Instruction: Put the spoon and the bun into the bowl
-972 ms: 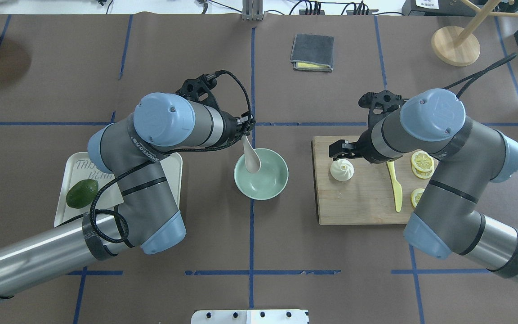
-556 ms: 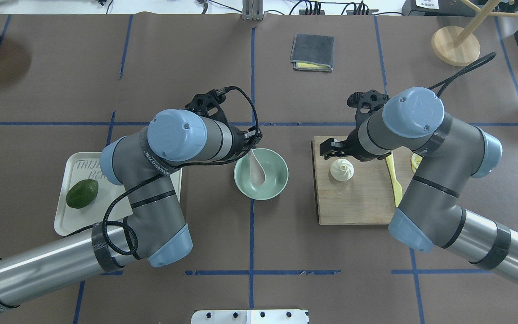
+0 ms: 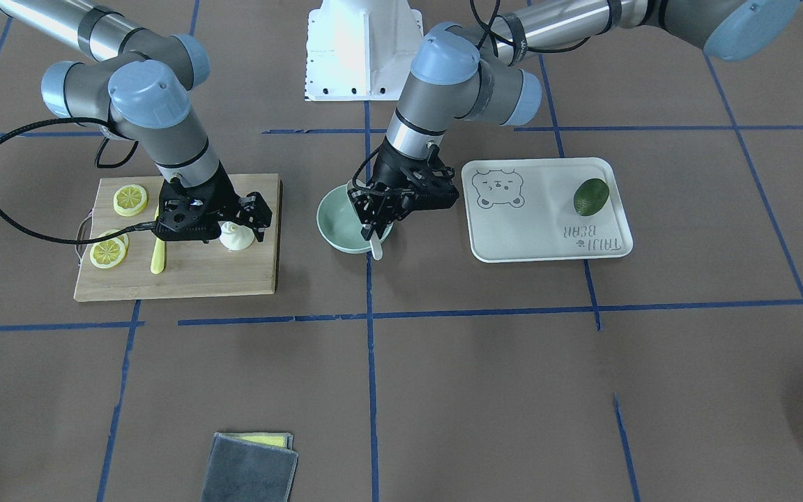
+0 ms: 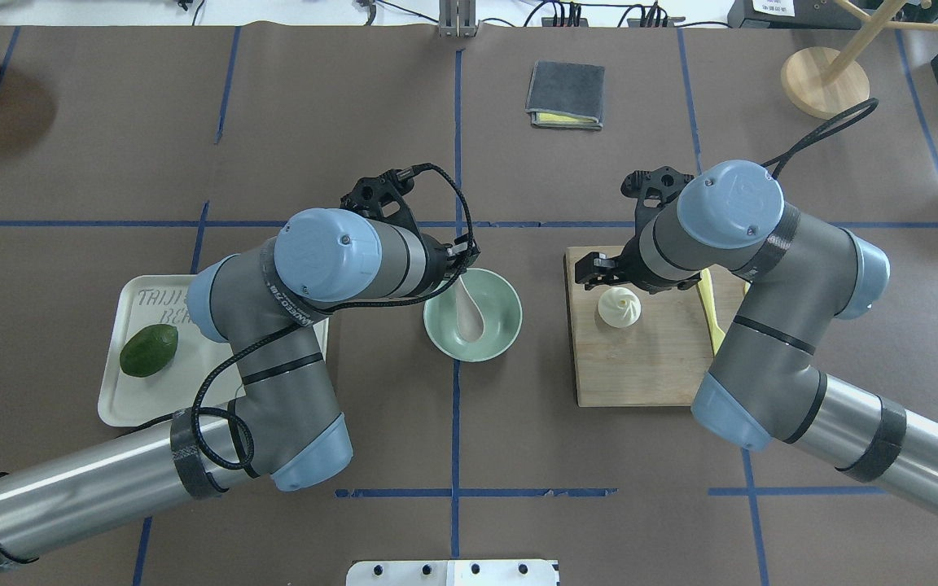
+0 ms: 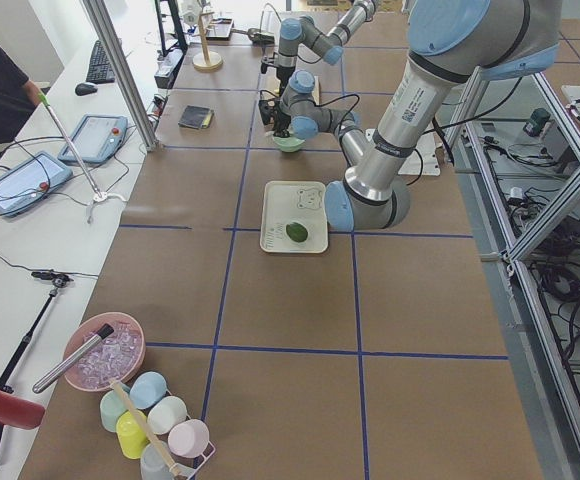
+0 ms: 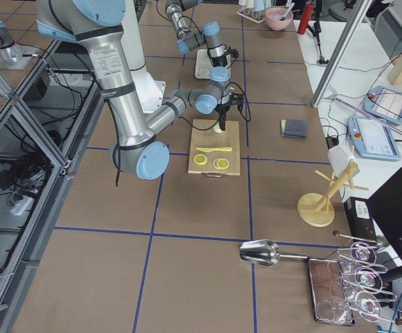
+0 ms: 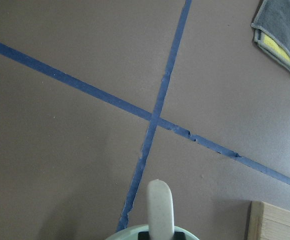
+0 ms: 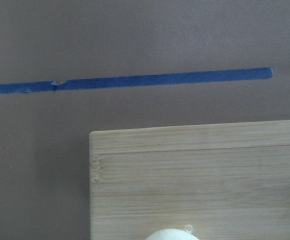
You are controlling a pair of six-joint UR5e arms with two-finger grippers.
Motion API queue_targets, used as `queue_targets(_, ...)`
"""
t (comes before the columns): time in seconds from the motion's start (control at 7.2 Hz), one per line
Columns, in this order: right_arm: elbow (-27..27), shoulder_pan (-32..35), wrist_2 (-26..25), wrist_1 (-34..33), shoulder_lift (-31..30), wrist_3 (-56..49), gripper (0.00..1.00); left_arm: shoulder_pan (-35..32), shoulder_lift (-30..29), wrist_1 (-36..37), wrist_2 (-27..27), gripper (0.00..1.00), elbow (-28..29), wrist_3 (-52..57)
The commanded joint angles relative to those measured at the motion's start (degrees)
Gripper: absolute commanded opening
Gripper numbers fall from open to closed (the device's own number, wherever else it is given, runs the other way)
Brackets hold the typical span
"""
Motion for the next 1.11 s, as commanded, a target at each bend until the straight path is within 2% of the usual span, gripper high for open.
queue_targets(0.0, -0.4, -0.4, 0.0, 0.0, 0.0, 0.1, 0.96, -0.1, 0.0, 0.2, -0.1, 1.0, -0.6, 0.4)
queue_targets(0.14, -0.8, -0.7, 0.1, 0.0, 0.0, 0.1, 0.96, -0.7, 0.0, 0.2, -0.3, 1.0, -1.0, 0.5)
queue_targets(0.28, -0.8, -0.7, 0.1, 0.0, 0.0, 0.2, 0.79, -1.9, -0.1, 0.2, -0.6, 1.0, -1.4, 0.6)
queue_targets(0.42, -0.8, -0.7, 0.2, 0.0, 0.0, 0.1, 0.23, -3.0, 0.0, 0.2, -0.7, 1.0, -1.6, 0.6)
queue_targets(0.56, -0.4, -0.7, 0.2, 0.0, 0.0, -0.2, 0.0, -5.0, 0.0, 0.2, -2.8, 1.0, -1.6, 0.8)
queue_targets(0.83, 0.6, -0.5, 0.2, -0.1, -0.1, 0.0, 0.0, -11.1, 0.8, 1.4, -9.4, 1.0, -3.5, 5.3)
queue_targets(0.97, 2.0, -0.2, 0.3, -0.3, -0.1, 0.0, 0.0, -13.4, 3.0, 3.7, -12.1, 1.0, -5.3, 9.0)
